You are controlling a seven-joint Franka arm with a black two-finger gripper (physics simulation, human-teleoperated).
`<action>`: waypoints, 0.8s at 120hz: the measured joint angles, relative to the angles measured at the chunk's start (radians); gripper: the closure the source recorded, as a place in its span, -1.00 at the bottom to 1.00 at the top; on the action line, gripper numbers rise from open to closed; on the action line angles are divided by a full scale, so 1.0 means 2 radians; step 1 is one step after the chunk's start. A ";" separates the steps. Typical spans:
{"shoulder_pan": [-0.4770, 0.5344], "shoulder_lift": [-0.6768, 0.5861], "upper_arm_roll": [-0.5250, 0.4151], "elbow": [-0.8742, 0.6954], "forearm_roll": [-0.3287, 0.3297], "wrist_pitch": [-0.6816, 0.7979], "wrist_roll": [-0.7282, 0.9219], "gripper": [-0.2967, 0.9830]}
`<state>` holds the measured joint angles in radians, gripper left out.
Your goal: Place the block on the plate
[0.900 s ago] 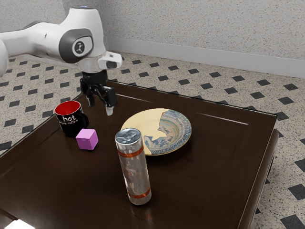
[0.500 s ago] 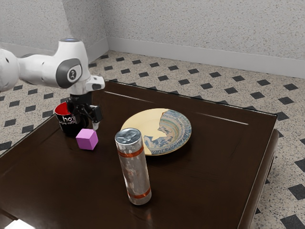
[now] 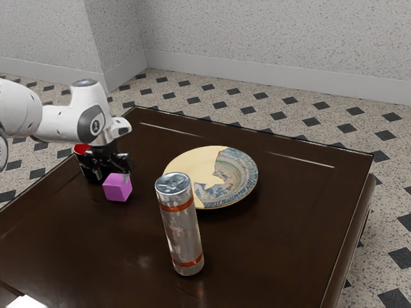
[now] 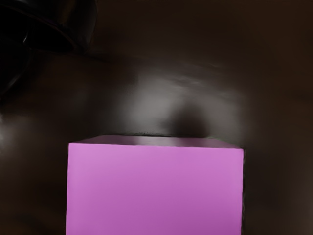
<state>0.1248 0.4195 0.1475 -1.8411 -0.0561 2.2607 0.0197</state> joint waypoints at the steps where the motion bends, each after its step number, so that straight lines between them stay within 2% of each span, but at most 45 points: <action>1: -0.001 0.001 0.001 0.001 0.000 0.001 -0.002 -0.54; 48: -0.009 0.038 0.007 0.005 0.001 0.027 -0.062 -0.53; 73: -0.009 0.038 0.007 0.004 0.002 0.031 -0.079 -0.26; 96: -0.012 0.030 0.007 0.002 0.004 0.030 -0.086 -0.17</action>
<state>0.1016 0.4791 0.1610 -1.8362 -0.0491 2.3213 -0.1514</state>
